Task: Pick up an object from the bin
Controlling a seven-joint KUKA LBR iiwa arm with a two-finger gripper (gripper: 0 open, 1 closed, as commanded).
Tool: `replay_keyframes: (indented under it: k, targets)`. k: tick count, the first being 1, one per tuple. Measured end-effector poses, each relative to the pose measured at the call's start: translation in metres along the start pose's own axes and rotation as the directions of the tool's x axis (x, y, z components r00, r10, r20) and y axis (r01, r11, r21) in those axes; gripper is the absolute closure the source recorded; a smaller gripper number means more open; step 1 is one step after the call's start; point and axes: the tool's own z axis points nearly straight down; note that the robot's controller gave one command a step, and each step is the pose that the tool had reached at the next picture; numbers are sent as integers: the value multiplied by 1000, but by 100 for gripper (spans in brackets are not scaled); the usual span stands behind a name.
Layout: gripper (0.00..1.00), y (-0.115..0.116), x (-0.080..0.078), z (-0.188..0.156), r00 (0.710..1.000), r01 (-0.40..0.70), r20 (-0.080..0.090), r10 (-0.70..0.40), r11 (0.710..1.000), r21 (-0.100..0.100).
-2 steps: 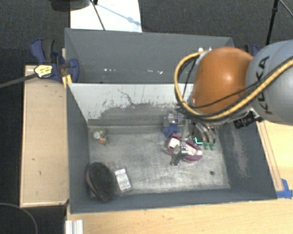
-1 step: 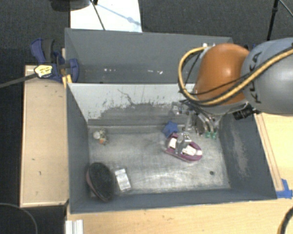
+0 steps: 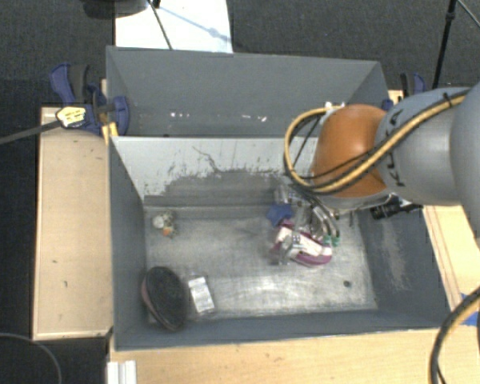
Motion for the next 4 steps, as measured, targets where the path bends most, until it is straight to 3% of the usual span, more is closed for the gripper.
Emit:
replay_keyframes:
  k: [1,2,3,4]
  targets:
    - [100,1,-6,-9,1000,-1,20,1,1000,-2]
    - [0,1,2,-2,1000,-1,-9,1,1000,1]
    - [0,-18,-15,-26,994,-109,-16,110,994,6]
    - [0,-22,-18,4,942,-334,-21,334,943,9]
